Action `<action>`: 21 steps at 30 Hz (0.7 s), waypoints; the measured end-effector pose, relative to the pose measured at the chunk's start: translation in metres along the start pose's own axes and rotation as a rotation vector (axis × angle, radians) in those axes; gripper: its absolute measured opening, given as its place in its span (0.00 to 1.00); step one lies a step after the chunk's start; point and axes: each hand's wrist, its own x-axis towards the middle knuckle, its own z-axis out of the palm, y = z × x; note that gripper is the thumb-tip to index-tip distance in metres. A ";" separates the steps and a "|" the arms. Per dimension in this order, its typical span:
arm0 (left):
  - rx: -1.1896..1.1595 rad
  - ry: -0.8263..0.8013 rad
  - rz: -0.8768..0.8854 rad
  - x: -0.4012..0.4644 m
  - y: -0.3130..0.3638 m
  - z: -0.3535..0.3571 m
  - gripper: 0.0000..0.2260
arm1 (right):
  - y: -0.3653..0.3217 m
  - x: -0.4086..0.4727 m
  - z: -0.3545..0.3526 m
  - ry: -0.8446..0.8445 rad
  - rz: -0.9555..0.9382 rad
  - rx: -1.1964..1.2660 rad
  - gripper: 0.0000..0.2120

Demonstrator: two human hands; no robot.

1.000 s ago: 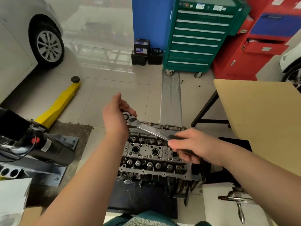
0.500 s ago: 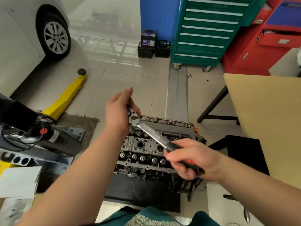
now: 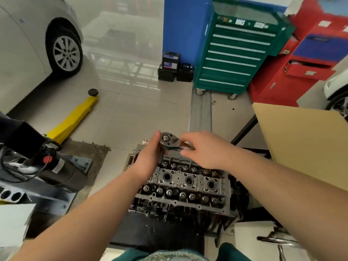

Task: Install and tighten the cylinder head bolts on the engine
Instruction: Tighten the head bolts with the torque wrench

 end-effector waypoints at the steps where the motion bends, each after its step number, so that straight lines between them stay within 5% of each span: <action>1: -0.030 0.028 0.001 0.002 0.003 0.000 0.38 | -0.003 0.003 -0.005 0.018 0.000 -0.001 0.08; 5: -0.073 0.043 0.209 0.006 0.042 -0.009 0.25 | -0.011 0.013 -0.038 0.167 -0.068 -0.048 0.08; 9: -0.104 0.088 0.225 0.011 0.080 -0.032 0.26 | -0.031 0.026 -0.052 0.269 -0.124 0.022 0.07; 21: -0.148 0.027 0.044 0.004 0.026 -0.068 0.24 | -0.042 0.055 0.014 0.107 0.014 0.101 0.09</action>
